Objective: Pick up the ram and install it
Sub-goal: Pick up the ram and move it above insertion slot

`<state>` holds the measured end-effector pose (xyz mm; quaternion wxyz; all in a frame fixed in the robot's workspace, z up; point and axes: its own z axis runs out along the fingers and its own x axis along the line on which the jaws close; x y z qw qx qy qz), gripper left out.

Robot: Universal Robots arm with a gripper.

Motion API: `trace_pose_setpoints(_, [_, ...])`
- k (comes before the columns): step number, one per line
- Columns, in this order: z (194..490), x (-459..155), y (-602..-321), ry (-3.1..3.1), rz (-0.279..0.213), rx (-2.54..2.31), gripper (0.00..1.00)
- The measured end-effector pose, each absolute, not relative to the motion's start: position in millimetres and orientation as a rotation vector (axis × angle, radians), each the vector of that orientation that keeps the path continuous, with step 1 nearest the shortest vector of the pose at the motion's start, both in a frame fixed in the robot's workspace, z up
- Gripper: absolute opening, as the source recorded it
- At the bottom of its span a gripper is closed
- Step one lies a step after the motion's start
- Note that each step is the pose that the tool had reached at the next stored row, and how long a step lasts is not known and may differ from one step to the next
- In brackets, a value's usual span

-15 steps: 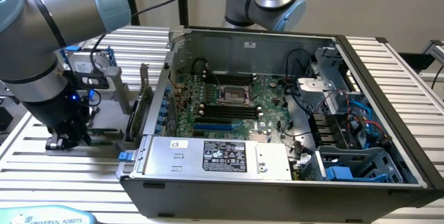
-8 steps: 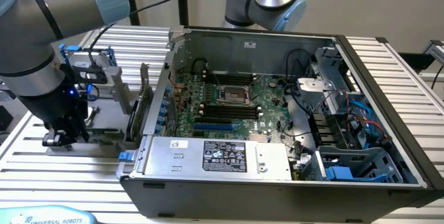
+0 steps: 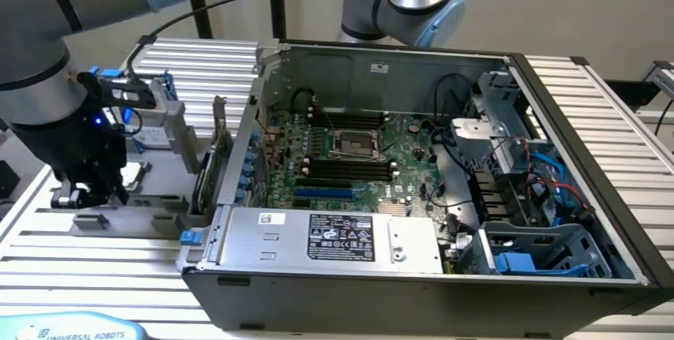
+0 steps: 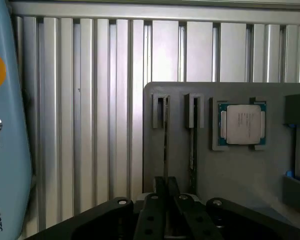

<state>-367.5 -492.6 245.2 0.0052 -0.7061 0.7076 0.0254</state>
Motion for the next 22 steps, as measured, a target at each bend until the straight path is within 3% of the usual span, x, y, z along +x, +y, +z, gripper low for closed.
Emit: trace_pose_setpoints(22, [345.3, -317.1, -492.6, 2.207, 0.090, -2.210, 0.14])
